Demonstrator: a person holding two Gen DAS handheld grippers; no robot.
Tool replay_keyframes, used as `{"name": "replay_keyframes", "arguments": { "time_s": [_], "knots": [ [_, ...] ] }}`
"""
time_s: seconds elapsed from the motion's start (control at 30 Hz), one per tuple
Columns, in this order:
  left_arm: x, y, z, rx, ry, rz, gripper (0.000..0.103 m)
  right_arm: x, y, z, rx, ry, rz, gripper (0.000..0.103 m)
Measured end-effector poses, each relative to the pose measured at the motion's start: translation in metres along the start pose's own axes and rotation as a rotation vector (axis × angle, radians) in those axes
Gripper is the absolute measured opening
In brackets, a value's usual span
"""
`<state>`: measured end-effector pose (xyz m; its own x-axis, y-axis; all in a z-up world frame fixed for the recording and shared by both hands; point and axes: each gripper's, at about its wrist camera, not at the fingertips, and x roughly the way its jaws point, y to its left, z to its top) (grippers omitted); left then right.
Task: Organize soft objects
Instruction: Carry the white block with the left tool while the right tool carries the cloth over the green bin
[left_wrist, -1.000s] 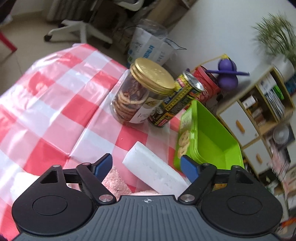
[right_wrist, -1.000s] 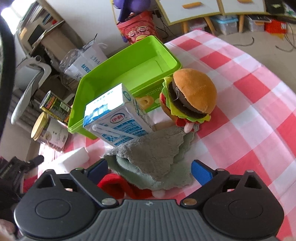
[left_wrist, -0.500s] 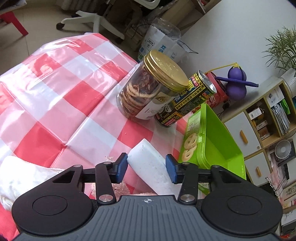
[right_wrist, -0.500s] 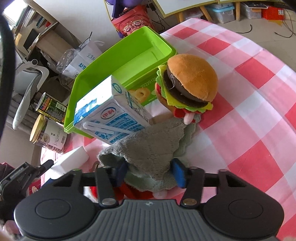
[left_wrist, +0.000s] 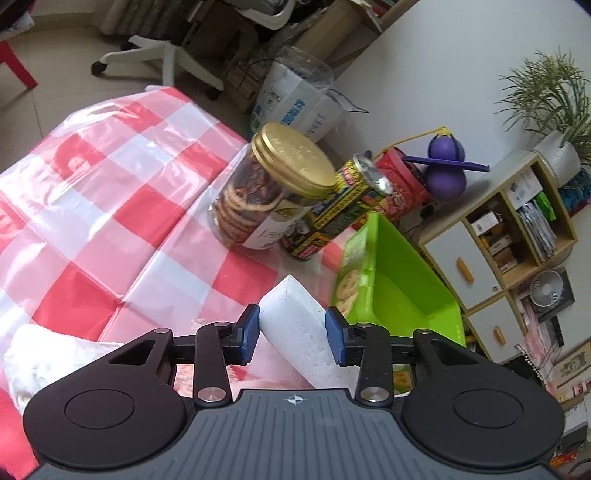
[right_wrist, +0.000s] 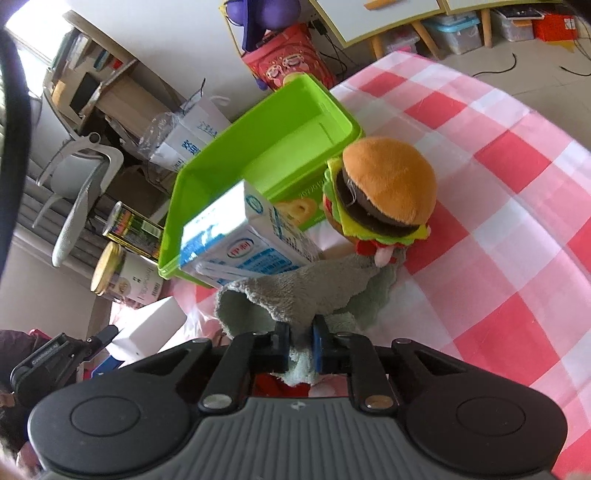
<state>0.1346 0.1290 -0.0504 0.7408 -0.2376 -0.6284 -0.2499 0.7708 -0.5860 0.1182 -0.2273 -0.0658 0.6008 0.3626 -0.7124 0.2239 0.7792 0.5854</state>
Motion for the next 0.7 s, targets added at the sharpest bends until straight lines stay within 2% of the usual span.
{"name": "replay_keyframes", "arguments": {
  "time_s": [0.43,0.57,0.7],
  "knots": [
    [-0.026,-0.016,0.004,0.019,-0.055,-0.082,0.039,-0.051,0.008,0.005,0.006,-0.09,0.104,0.0],
    [-0.031,-0.02,0.004,0.019,-0.078,-0.101,0.039,-0.073,0.015,0.007,0.003,-0.14,0.132,0.0],
    [-0.041,-0.034,-0.002,0.063,-0.094,-0.109,0.039,-0.097,0.027,0.015,-0.023,-0.222,0.137,0.0]
  ]
}}
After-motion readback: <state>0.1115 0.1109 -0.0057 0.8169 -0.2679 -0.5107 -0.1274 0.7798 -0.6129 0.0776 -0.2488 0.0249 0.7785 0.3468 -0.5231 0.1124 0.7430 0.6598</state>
